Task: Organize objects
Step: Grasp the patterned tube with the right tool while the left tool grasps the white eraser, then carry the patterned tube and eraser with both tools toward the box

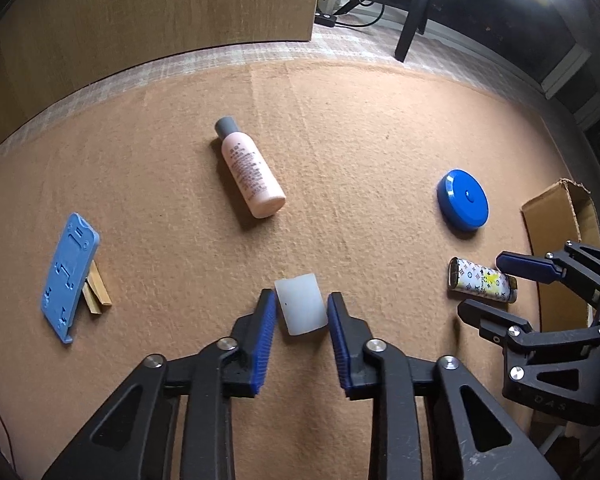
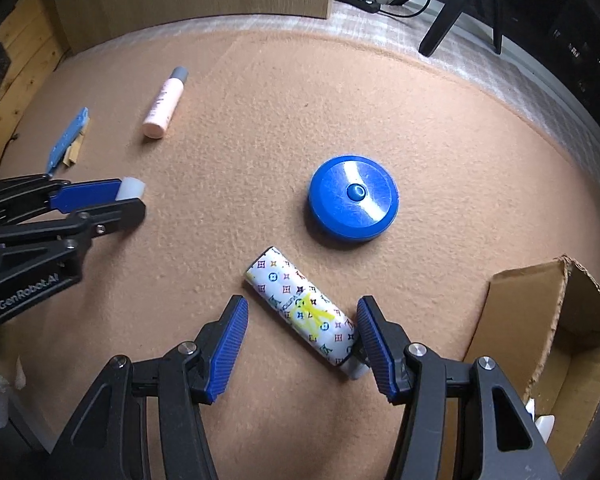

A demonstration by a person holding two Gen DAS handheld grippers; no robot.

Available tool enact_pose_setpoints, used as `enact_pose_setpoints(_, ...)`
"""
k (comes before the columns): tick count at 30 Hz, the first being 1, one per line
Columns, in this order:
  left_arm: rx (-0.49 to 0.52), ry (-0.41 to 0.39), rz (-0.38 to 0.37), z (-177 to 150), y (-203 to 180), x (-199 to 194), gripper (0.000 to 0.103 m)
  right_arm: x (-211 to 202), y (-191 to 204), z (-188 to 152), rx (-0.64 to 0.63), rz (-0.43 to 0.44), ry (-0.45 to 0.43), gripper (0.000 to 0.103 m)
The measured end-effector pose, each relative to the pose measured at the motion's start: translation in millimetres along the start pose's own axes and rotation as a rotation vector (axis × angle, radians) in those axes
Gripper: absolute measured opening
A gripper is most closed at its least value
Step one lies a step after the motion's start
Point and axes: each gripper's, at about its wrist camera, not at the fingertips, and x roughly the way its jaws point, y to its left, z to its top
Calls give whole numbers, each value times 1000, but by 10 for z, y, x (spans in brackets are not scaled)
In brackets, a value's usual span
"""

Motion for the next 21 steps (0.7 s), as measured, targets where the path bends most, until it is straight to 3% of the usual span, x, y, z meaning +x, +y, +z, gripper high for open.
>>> enact_pose_setpoints(6,11,-5,-2,30,3,25,21,22,4,2,-9,-4,7,47)
enact_pose_setpoints(14,8,-12,-12,50,5,25,16,-15,36,-9,-11,4,3,21)
enact_pose_setpoints(21,12,-28,-20,-53,22,-118,14,-104,-37,-93,50,45,-28,21)
